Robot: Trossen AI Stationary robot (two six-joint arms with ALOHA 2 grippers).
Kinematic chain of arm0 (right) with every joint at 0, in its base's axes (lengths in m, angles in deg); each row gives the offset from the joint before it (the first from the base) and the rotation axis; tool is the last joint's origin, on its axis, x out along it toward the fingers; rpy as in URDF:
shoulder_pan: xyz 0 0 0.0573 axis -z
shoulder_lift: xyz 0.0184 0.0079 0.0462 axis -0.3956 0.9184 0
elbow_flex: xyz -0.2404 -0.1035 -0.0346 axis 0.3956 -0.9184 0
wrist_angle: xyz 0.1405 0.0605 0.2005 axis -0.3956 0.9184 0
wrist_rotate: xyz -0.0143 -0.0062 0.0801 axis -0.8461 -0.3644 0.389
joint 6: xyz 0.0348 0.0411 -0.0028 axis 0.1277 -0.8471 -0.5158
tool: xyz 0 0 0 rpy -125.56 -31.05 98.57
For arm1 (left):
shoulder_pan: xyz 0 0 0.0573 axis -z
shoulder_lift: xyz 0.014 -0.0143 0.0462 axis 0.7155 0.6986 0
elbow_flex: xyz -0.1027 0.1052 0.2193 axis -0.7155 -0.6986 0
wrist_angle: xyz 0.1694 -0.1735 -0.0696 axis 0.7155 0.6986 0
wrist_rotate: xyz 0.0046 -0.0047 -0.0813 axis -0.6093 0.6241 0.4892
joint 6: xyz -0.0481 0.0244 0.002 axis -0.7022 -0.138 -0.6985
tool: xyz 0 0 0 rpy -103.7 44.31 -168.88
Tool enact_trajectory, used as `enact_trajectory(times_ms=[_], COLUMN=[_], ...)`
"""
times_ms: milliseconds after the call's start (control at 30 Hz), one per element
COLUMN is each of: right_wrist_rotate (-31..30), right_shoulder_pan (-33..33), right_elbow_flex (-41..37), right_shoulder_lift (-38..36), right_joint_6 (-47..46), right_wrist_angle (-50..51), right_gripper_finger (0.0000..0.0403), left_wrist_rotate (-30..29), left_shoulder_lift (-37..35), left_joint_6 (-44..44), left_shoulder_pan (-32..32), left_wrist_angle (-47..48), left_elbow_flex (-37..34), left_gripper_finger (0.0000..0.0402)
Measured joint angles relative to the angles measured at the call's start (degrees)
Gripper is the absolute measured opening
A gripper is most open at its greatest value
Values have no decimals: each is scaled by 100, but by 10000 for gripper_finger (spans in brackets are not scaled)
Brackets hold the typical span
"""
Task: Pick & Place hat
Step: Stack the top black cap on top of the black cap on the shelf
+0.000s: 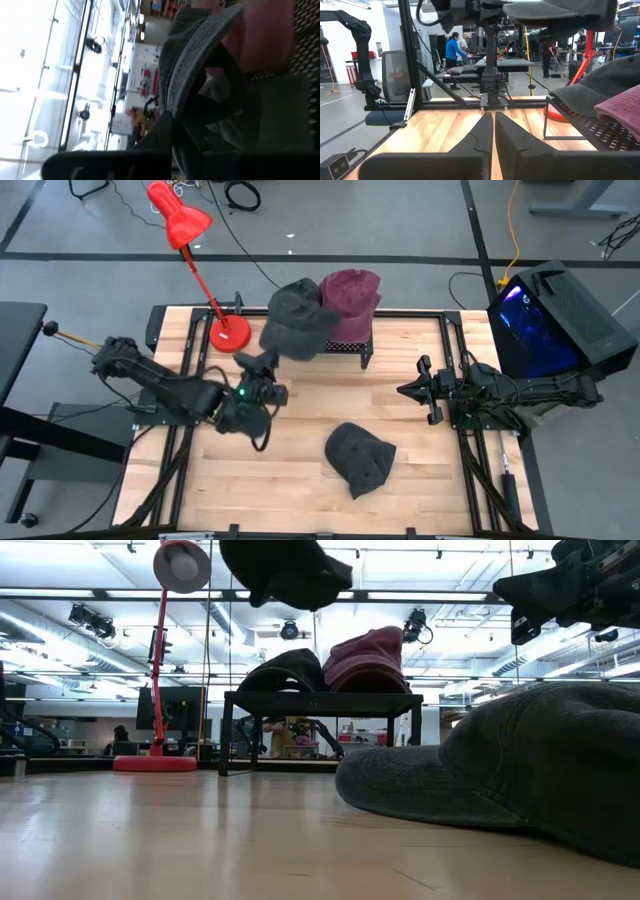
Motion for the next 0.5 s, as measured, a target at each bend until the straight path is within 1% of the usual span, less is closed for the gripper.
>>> enact_trajectory(times_ms=[300,500], right_wrist_rotate=[-2,-2], right_shoulder_pan=[-1,-1], right_elbow_flex=[0,0], right_shoulder_lift=[0,0], right_joint_6=[1,0], right_wrist_angle=[-1,0], right_gripper_finger=[23,23], left_wrist_rotate=[3,7], left_shoulder_lift=[-55,110], left_joint_6=[22,24], left_shoulder_pan=[-858,-1290], left_wrist_angle=[0,-1], left_elbow_flex=[0,1], left_gripper_finger=[14,17])
